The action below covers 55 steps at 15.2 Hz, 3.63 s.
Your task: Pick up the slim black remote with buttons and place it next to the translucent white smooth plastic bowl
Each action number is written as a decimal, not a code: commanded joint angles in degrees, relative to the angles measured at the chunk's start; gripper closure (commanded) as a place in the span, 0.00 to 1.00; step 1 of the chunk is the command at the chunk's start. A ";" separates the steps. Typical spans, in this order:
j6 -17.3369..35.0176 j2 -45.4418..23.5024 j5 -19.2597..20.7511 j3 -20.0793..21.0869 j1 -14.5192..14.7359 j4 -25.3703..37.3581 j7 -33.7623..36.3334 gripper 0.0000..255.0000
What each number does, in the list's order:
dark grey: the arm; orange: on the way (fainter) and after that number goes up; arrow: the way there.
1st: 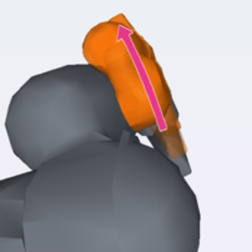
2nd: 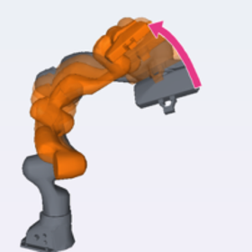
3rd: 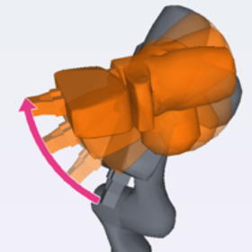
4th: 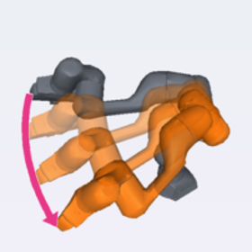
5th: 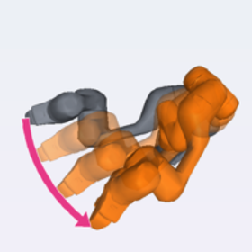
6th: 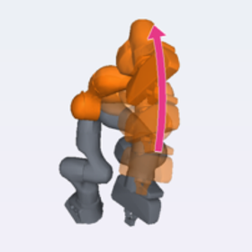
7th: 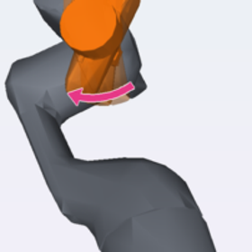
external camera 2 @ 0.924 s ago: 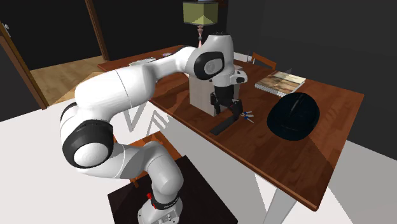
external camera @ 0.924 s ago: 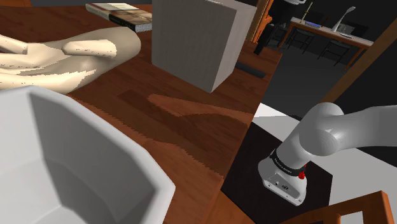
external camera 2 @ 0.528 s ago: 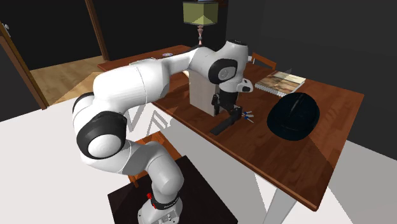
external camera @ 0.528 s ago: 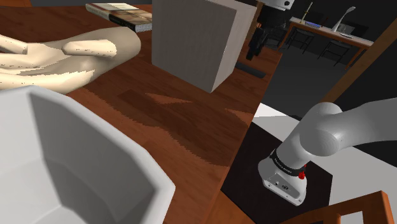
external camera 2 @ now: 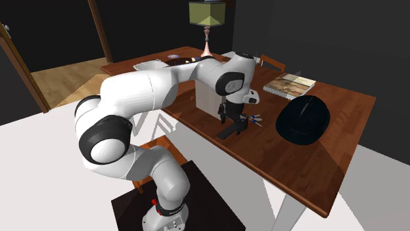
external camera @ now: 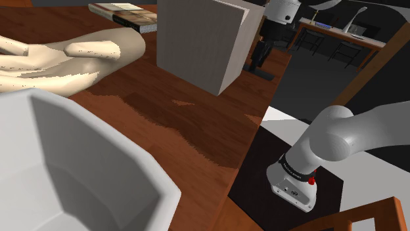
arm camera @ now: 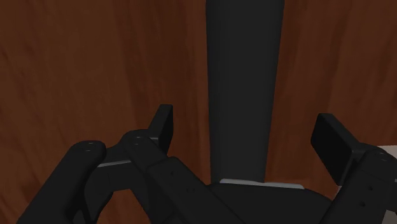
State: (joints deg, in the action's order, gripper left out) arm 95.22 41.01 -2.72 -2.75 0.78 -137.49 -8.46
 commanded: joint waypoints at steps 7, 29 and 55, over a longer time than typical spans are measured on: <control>0.24 0.05 0.00 0.00 0.00 -0.27 -0.01 1.00; -9.12 -2.13 -0.08 0.00 0.22 11.29 0.59 1.00; -28.13 -12.08 -0.60 -0.28 0.74 40.29 1.70 1.00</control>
State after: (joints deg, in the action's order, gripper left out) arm 67.93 29.50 -3.26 -3.05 1.48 -98.61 -6.88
